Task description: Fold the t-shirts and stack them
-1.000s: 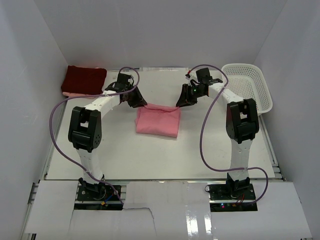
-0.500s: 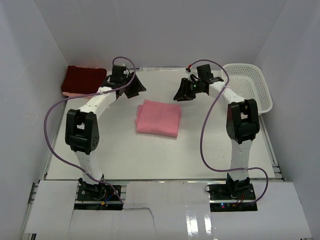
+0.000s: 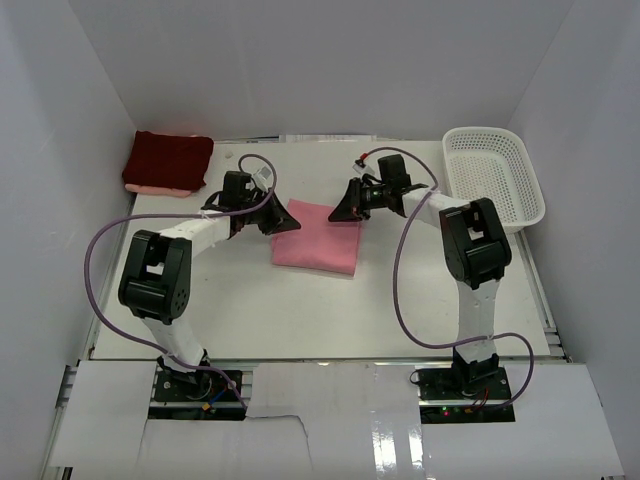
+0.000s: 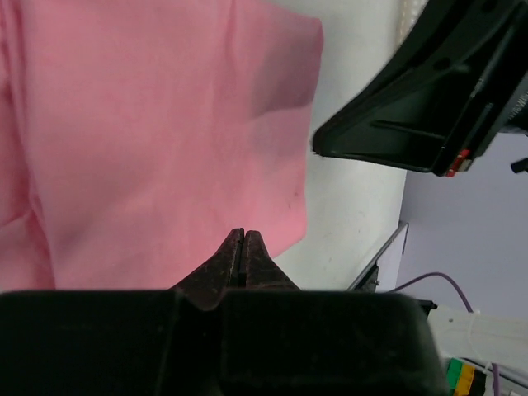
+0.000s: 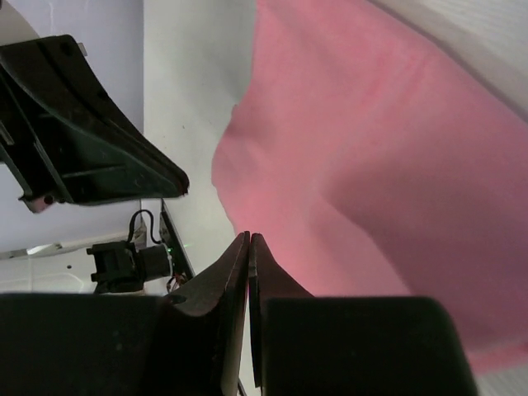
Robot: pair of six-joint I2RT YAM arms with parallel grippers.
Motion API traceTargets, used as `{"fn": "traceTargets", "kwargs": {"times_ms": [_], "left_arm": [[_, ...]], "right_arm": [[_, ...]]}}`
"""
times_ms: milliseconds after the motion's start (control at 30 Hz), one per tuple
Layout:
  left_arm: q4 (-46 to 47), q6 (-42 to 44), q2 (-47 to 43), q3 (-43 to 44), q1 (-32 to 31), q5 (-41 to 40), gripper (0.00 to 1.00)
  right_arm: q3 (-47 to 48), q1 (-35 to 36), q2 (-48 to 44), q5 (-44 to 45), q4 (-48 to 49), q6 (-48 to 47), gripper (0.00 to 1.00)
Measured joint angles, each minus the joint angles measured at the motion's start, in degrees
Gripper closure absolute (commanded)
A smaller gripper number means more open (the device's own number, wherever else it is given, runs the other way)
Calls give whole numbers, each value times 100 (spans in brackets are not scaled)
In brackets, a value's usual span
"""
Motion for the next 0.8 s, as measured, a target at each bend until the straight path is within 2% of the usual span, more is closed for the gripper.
{"fn": "traceTargets", "kwargs": {"times_ms": [333, 567, 800], "left_arm": [[1082, 24, 57, -131, -354, 754, 100], [1322, 70, 540, -127, -686, 992, 100], [1810, 70, 994, -326, -730, 1093, 100]], "right_arm": [[396, 396, 743, -168, 800, 570, 92], [531, 382, 1202, -173, 1102, 745, 92], [640, 382, 1611, -164, 1276, 826, 92]]}}
